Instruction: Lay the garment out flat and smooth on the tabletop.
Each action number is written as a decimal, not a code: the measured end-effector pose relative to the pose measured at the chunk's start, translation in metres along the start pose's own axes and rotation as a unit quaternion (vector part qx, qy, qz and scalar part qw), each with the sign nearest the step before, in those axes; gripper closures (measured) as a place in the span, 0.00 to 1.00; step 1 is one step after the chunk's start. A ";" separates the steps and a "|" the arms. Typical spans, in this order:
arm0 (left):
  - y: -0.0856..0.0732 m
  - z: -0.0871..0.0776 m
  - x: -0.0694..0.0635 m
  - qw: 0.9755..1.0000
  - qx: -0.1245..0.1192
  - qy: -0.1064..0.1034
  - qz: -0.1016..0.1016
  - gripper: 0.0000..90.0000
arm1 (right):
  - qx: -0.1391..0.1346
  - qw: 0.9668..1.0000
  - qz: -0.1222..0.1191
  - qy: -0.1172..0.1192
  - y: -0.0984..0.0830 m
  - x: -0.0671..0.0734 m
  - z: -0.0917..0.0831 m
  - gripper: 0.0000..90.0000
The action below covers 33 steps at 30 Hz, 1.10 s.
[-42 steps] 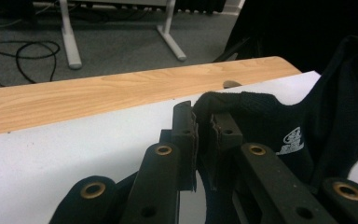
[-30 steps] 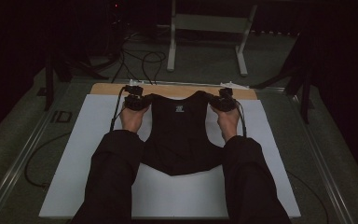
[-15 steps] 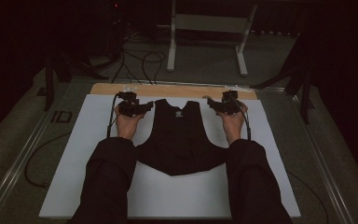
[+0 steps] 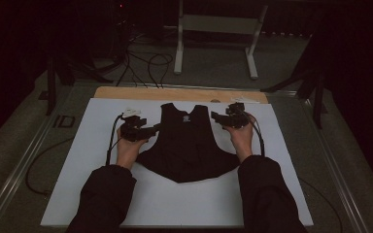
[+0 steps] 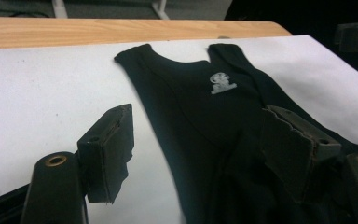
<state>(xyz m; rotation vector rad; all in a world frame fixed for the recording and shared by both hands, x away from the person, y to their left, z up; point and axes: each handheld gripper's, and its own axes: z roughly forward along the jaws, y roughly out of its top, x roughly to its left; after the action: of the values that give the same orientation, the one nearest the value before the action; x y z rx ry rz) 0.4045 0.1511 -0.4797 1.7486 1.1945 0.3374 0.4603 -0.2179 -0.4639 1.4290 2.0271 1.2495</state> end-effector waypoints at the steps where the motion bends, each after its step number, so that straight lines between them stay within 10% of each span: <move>1: -0.002 -0.004 -0.001 1.000 0.000 -0.003 0.002 0.30 | -0.001 1.000 0.002 0.006 -0.001 0.002 -0.003 0.29; 7: -0.015 -0.021 -0.008 1.000 -0.008 -0.013 0.010 0.29 | -0.007 0.999 0.009 0.039 -0.010 0.014 -0.022 0.30; 20: -0.056 -0.062 -0.026 0.999 -0.008 -0.007 0.041 0.23 | 0.032 0.991 -0.083 0.099 -0.070 0.062 -0.069 0.29; 33: -0.078 -0.089 -0.039 0.998 -0.019 0.002 0.065 0.09 | 0.037 0.985 -0.108 0.127 -0.107 0.084 -0.068 0.30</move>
<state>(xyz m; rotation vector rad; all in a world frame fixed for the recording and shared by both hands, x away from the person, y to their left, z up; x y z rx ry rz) 0.2824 0.1728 -0.4886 1.7961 1.0731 0.4378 0.3160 -0.1841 -0.4982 1.0871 2.3475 1.3291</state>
